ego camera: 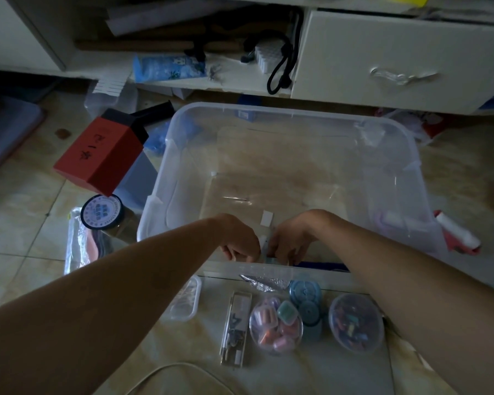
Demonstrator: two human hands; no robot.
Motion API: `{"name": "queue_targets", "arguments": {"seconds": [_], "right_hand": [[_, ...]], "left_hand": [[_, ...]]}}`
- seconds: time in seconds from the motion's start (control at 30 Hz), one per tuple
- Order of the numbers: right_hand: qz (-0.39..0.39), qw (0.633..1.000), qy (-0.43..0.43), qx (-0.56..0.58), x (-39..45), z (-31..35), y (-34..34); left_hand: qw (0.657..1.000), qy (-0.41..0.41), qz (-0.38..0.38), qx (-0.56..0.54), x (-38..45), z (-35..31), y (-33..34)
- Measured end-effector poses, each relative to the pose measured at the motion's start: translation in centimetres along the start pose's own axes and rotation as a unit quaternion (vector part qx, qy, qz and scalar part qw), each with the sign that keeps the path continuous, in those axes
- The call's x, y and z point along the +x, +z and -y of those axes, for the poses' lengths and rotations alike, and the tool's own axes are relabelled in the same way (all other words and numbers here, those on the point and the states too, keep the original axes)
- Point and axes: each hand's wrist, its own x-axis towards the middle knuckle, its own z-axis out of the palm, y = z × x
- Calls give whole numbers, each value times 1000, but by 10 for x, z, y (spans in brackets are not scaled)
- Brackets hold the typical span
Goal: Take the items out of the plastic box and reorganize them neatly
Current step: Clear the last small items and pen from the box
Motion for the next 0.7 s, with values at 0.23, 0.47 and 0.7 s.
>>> {"name": "queue_targets", "arguments": {"seconds": [0.23,0.47,0.7], "right_hand": [[-2,999,-10,33,-10,3,3],[-60,977,-70,190,-46,2,-7],[-162,841,-221,467,-126,22,-2]], "left_hand": [[998,4,-3,-65,0,3,1],[978,61,-97,-177,-28,3,-15],[807,152,-116,-559,-115,-12,-17]]}}
